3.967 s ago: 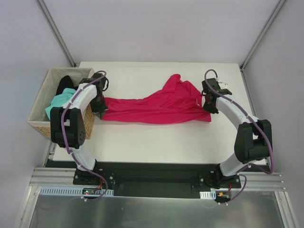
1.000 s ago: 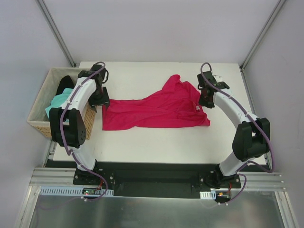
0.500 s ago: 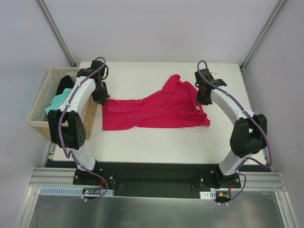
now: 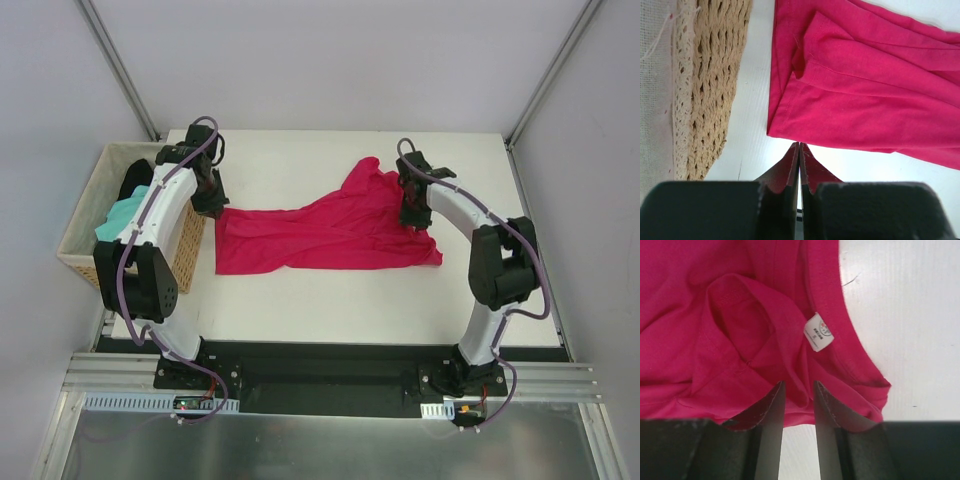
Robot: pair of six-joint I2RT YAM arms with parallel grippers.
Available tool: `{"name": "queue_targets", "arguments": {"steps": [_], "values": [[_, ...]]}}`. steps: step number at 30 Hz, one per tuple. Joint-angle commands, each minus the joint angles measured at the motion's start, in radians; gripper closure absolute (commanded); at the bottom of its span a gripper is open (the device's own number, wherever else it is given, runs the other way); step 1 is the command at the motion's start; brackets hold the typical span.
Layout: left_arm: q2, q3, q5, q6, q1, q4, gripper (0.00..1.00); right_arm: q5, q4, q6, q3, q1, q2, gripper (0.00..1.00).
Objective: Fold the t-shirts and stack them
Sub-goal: Fold the flattened tshirt in 1/3 of the way
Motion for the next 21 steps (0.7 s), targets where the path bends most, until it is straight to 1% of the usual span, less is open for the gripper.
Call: {"name": "queue_targets", "arguments": {"steps": [1, 7, 8, 11, 12, 13, 14, 21], "values": [[-0.03, 0.002, -0.001, -0.02, -0.007, -0.011, 1.0, -0.051, 0.0, -0.015, 0.06, 0.018, 0.057, 0.68], [-0.033, 0.008, -0.01, -0.018, -0.007, -0.011, 1.0, -0.065, 0.003, -0.012, 0.085, 0.027, 0.089, 0.7], [-0.035, 0.008, -0.012, -0.017, -0.007, -0.011, 1.0, -0.065, 0.005, -0.01, 0.083, 0.025, 0.087, 0.71], [-0.035, 0.008, -0.013, -0.017, -0.008, -0.016, 1.0, -0.064, 0.013, -0.007, 0.079, 0.027, 0.087, 0.83], [-0.035, 0.008, -0.013, -0.017, -0.007, -0.014, 1.0, -0.068, 0.013, -0.007, 0.085, 0.025, 0.09, 0.93], [-0.033, 0.007, -0.013, -0.017, -0.007, -0.017, 1.0, -0.064, 0.01, -0.009, 0.089, 0.025, 0.093, 0.97], [-0.032, 0.008, -0.013, -0.018, -0.007, -0.017, 1.0, -0.064, 0.005, -0.009, 0.095, 0.025, 0.103, 0.99], [-0.03, 0.021, -0.016, -0.017, -0.007, -0.024, 1.0, -0.051, -0.012, -0.026, 0.164, 0.025, 0.116, 0.99]]}}
